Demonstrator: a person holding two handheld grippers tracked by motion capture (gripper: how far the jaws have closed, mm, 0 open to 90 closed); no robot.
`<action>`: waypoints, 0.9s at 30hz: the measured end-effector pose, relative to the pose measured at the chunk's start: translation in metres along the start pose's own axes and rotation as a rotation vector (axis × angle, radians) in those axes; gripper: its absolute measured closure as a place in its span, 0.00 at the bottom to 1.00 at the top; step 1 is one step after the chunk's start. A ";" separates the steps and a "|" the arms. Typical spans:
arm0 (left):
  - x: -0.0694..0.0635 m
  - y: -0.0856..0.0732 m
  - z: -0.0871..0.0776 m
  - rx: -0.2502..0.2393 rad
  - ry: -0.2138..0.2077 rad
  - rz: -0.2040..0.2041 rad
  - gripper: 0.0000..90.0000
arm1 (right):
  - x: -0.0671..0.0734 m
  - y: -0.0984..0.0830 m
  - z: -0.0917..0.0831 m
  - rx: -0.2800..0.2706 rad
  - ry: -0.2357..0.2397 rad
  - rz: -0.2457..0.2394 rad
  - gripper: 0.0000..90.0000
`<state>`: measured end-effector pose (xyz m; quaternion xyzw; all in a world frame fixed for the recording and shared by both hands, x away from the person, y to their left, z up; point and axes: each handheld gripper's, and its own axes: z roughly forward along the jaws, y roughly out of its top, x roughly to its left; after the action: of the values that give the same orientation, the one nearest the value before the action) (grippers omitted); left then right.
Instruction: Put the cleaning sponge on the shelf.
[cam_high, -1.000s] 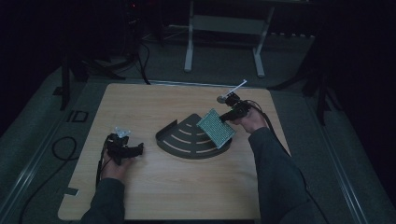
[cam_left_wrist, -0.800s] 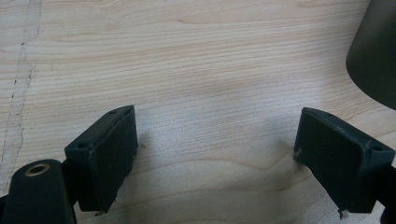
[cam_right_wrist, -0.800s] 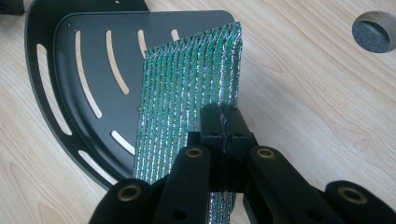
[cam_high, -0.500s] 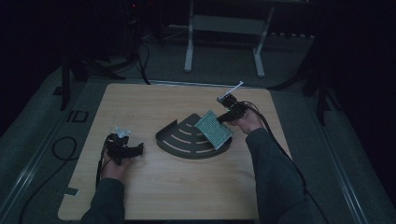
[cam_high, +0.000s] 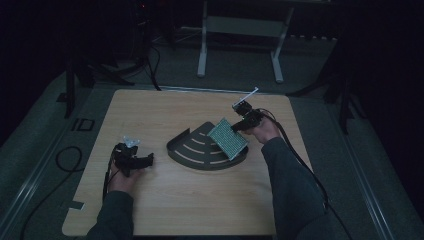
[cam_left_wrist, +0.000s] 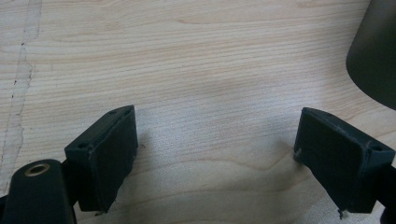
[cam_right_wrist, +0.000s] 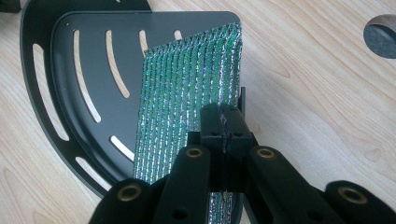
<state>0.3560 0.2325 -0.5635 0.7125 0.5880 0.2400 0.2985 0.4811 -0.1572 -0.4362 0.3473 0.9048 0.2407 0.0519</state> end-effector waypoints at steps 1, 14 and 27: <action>0.000 0.000 0.000 0.000 0.000 0.000 0.15 | 0.000 0.000 0.000 0.000 -0.001 -0.001 0.99; 0.000 0.000 0.000 0.000 0.000 0.000 0.15 | 0.009 0.000 0.011 0.027 -0.027 -0.024 0.99; 0.000 0.000 0.000 0.000 0.000 0.000 0.15 | 0.015 -0.002 0.024 0.072 -0.062 -0.055 0.99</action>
<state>0.3560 0.2325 -0.5635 0.7124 0.5880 0.2400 0.2985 0.4752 -0.1390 -0.4575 0.3312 0.9201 0.1954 0.0740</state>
